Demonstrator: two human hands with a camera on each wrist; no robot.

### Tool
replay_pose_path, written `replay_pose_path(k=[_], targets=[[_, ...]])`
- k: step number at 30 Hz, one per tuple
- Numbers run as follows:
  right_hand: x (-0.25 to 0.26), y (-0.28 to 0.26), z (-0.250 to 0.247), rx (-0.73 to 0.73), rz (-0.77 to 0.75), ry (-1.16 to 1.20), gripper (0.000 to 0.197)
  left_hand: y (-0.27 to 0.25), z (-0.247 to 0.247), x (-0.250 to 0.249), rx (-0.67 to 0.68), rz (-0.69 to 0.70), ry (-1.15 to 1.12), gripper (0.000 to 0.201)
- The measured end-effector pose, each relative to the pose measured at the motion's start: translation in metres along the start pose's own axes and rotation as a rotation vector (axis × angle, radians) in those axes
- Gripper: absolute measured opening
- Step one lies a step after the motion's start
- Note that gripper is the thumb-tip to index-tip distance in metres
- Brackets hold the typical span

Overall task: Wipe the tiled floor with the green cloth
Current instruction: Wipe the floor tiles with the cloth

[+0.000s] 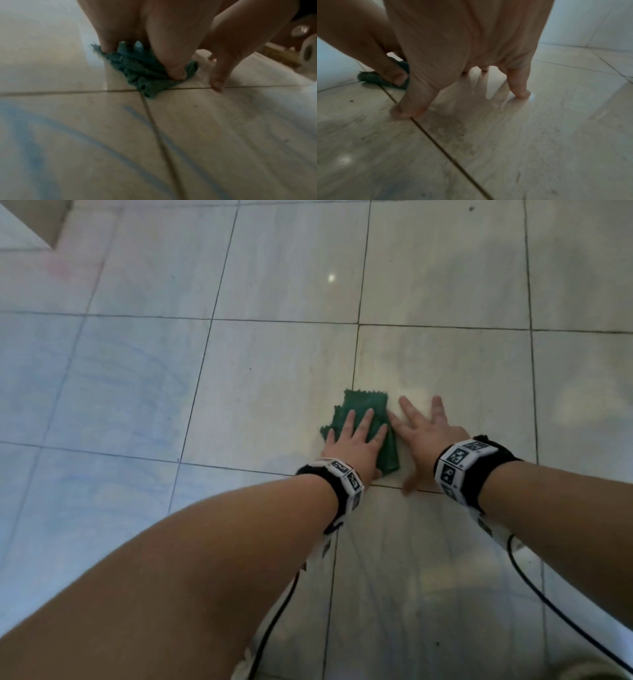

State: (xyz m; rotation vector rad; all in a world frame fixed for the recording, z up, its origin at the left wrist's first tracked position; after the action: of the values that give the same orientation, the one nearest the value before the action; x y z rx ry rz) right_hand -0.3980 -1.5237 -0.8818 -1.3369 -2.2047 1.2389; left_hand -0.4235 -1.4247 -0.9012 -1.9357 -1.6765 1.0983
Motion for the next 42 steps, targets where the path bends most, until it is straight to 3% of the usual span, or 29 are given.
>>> replay_pose_path(k=[5,11,15,19,27,31,34,38,42], targets=[[0.000,-0.003,0.001,-0.024,-0.004,0.032,0.143,-0.012,-0.023,0.057,0.001,-0.014,0.008,0.089],[0.002,-0.005,-0.001,-0.025,-0.005,0.003,0.142,-0.046,-0.054,0.198,-0.129,-0.298,-0.055,0.090],[0.001,-0.003,0.000,-0.023,0.004,-0.014,0.142,-0.055,-0.064,0.236,-0.151,-0.344,-0.051,0.090],[0.001,-0.002,-0.001,-0.023,0.010,-0.007,0.142,-0.053,-0.063,0.207,-0.131,-0.308,-0.010,0.089],[0.003,-0.002,-0.003,-0.007,0.004,0.007,0.144,-0.028,0.019,0.010,0.047,0.068,0.080,0.087],[0.003,-0.003,-0.003,-0.010,0.009,0.002,0.144,-0.024,0.030,-0.008,0.033,0.124,0.089,0.088],[0.003,-0.005,-0.003,-0.013,0.009,0.002,0.146,-0.022,-0.001,0.037,-0.014,0.035,0.023,0.091],[0.003,-0.007,-0.005,-0.005,0.009,0.003,0.145,-0.030,-0.054,0.140,-0.118,-0.219,-0.100,0.090],[0.003,-0.007,-0.005,0.009,0.008,-0.009,0.145,-0.043,-0.073,0.225,-0.198,-0.433,-0.180,0.089]])
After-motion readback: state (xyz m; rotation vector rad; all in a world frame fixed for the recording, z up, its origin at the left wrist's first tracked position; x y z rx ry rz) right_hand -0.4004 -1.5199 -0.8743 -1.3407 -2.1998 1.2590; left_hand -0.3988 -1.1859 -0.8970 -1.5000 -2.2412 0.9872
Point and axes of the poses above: each hand's wrist, its own y-axis towards the middle knuckle, its own z-axis out of the palm, x = y × z, the point moved 10 cm from there along y, towards the middle knuckle, and after that the axes turned 14 degrees about -y, right-handed, at the moved point
